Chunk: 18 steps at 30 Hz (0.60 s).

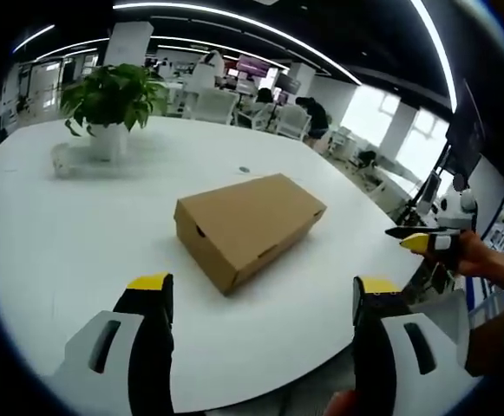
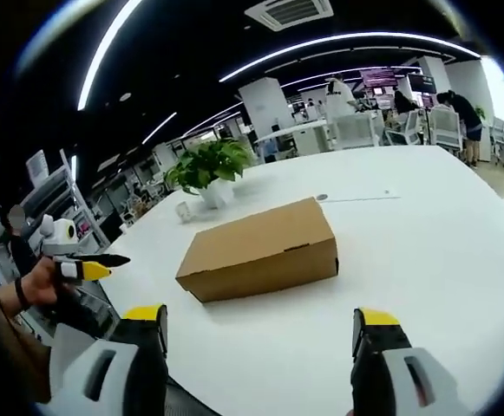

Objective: Operate the shoe box by opening the lid, removing the specified soft item, and placing it in the target area until the item is outside and the box remains undamaged.

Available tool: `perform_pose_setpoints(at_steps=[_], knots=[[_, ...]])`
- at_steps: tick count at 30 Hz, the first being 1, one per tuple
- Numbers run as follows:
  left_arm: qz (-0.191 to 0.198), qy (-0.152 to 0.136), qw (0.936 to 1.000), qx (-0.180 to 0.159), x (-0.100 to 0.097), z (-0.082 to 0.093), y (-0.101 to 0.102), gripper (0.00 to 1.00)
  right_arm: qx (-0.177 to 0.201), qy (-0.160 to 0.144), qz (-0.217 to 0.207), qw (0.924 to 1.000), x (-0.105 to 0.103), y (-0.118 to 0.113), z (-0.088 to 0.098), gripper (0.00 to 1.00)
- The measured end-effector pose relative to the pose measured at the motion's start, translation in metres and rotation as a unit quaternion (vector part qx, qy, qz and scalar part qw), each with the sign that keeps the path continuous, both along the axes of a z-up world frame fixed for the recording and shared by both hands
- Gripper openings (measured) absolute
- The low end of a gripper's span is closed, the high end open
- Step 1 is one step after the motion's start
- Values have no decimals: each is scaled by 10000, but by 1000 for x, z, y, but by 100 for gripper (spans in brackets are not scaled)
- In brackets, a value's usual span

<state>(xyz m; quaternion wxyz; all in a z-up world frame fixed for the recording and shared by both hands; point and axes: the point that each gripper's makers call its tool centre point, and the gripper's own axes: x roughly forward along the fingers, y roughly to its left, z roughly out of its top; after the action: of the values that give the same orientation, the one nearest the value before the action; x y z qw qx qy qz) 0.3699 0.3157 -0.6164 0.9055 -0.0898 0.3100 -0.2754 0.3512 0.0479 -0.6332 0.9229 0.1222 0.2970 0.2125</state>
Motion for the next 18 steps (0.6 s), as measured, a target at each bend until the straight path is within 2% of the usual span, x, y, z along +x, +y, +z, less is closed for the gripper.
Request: perform_pose_setpoints(at_steps=[8,11,18], knots=[[51,45,9999,-123,17,-3,-19,84,-258,100,462,9985,25,6,-13,87],[12,67,9999,-151,26,-7,-23,84,-471,137,564,9972,34,3,-19,87],[35,142,9998,-156,40,-18,-32,84,-412,156,585,9973,60,-1,-23,87]])
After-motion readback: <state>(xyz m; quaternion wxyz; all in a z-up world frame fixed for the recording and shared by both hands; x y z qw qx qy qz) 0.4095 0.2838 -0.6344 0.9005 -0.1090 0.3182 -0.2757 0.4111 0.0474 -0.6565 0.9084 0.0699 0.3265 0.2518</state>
